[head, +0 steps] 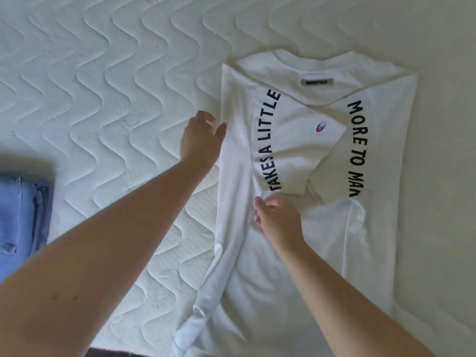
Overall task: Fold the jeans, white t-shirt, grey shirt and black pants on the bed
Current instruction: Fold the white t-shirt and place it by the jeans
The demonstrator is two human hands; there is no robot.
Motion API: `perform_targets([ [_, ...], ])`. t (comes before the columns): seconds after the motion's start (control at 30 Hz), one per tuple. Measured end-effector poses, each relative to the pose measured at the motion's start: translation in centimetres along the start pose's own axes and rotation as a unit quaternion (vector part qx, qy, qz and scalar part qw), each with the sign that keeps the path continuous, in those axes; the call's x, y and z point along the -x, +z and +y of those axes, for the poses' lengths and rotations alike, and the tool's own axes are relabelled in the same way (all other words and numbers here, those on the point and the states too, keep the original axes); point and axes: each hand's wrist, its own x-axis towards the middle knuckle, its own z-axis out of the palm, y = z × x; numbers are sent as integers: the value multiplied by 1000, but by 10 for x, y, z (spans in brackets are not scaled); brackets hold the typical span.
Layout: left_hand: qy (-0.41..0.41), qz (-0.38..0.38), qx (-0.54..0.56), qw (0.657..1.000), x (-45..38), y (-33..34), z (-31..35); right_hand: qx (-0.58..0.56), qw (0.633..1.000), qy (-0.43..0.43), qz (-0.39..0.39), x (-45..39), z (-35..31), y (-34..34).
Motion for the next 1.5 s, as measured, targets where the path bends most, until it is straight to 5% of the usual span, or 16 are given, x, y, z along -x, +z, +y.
perform_targets([
  [0.17, -90, -123, 37, 988, 71, 8, -39, 15, 1000, 9, 1, 5, -4, 19],
  [0.4, -173, -216, 85, 957, 124, 10, -77, -9, 995, 26, -97, 34, 13, 38],
  [0.73, -123, -209, 82, 967, 162, 13, -88, -170, 964, 110, -171, 78, 72, 50],
  [0.9, -192, -236, 129, 944, 179, 14, -86, -183, 971, 97, -120, 92, 91, 42],
  [1.07, -221, -287, 205, 909, 193, 16, -93, -244, 942, 67, -221, 104, 102, 43],
  [1.2, -217, -233, 221, 922, 200, 18, -101, -296, 917, 104, -247, 110, 110, 41],
  [1.37, -224, -203, 225, 926, 206, 20, -99, -260, 930, 113, -233, 116, 119, 34],
  [1.5, -256, -271, 286, 883, 226, 19, -102, -216, 930, 112, -276, 119, 126, 25],
])
